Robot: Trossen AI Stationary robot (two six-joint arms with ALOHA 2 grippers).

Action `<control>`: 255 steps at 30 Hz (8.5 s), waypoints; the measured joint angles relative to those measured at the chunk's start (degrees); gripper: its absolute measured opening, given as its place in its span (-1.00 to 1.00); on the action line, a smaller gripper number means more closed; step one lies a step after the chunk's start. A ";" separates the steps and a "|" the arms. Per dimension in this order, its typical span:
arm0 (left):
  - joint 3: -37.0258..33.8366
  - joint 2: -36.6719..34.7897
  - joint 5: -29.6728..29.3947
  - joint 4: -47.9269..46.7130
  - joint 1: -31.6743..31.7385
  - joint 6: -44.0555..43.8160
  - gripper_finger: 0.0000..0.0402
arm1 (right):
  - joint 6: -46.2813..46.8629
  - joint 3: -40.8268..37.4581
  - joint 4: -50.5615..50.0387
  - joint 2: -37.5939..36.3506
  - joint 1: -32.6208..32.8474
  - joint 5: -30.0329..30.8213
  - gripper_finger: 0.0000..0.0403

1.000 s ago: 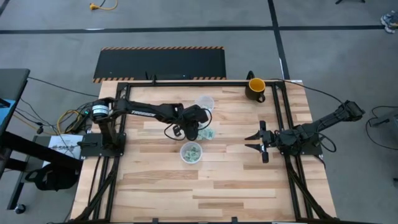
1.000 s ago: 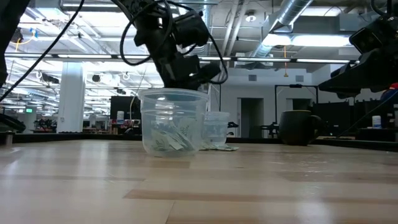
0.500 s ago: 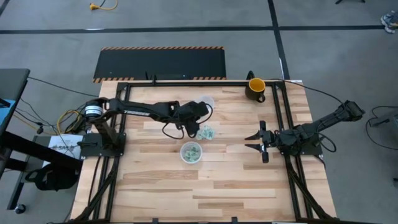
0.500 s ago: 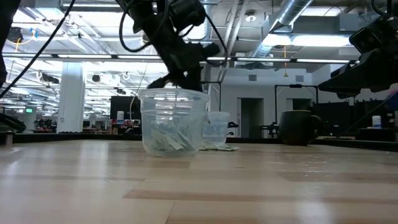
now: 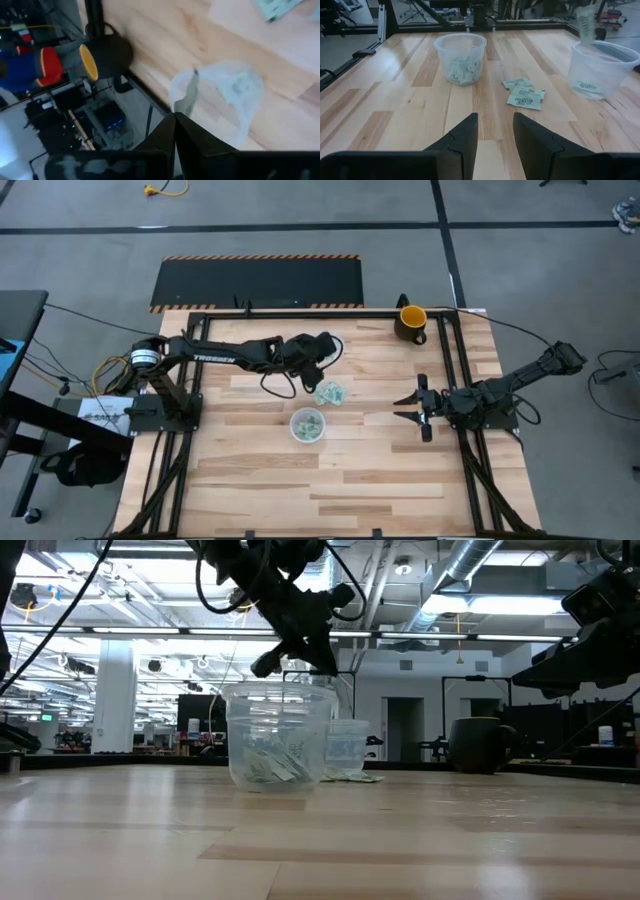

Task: Pick and place items into bin
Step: Put the top left stevia packet into the top bin

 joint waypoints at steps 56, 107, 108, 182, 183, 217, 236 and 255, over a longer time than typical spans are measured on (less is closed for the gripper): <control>-0.04 1.49 18.43 -11.72 2.99 -34.36 -0.59 | 0.00 0.01 -0.03 0.00 0.00 -0.01 -0.41; -0.04 11.52 20.05 -14.51 0.76 11.55 -0.35 | 0.00 0.03 -0.14 0.37 0.00 -0.03 -0.41; -0.04 11.52 20.58 -14.51 0.78 11.99 -0.33 | 0.00 0.03 -0.14 0.37 -0.02 -0.03 -0.41; 0.36 15.91 29.05 -13.20 2.58 17.29 -0.66 | -0.02 0.05 -0.16 0.37 -0.02 0.01 -0.41; 0.33 15.92 28.92 -13.25 2.62 17.27 -0.70 | 0.00 0.05 -0.16 0.37 -0.01 0.01 -0.41; 0.15 13.43 19.08 -14.18 2.74 14.42 -1.00 | -0.02 0.05 -0.16 0.39 0.00 -0.01 -0.41; 0.24 11.19 19.05 -14.80 1.59 11.51 -1.00 | -0.01 0.05 -0.16 0.38 -0.02 -0.01 -0.41; -0.04 11.28 21.30 -13.95 2.14 11.32 -0.12 | -0.01 0.05 -0.16 0.37 -0.01 -0.01 -0.41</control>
